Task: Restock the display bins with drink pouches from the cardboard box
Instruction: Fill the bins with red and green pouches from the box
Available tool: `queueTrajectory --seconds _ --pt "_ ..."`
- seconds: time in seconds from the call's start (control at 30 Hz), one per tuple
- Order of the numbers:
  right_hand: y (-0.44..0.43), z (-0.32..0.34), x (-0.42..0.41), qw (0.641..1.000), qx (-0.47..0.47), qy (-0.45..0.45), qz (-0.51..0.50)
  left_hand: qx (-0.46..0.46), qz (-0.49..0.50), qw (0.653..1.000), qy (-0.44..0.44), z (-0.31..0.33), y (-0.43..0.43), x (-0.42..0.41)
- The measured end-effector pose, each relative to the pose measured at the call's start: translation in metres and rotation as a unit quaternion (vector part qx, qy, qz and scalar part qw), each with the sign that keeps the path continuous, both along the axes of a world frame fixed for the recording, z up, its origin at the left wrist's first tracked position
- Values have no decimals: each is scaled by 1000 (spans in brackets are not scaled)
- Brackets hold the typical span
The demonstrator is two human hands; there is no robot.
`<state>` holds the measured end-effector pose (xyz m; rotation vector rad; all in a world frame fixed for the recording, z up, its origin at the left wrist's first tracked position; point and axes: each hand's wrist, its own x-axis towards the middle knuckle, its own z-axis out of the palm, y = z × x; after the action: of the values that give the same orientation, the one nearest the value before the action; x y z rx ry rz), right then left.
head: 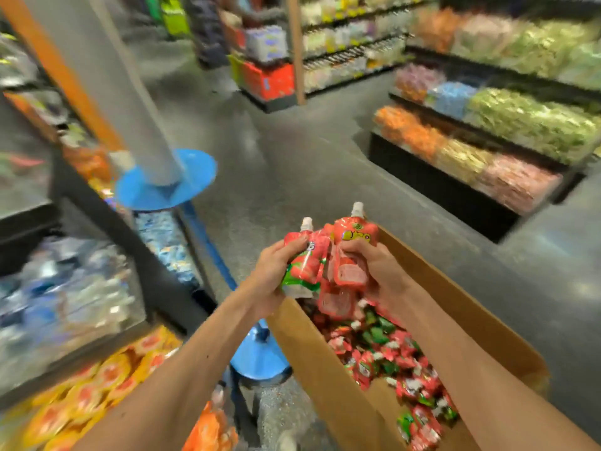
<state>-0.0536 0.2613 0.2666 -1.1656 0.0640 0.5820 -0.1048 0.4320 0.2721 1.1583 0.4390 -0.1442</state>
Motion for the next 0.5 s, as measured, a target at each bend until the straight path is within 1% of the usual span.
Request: queueTrajectory --seconds 0.1,0.27,0.4,0.5 --pt "73 47 -16 994 25 -46 93 15 98 994 -49 44 64 -43" --pt "188 95 -66 964 44 -116 236 53 233 967 -91 91 155 -137" --pt "265 118 -114 940 41 -128 314 96 281 948 -115 108 209 -200" --pt "313 128 -141 932 32 -152 327 114 309 938 -108 118 250 -232"
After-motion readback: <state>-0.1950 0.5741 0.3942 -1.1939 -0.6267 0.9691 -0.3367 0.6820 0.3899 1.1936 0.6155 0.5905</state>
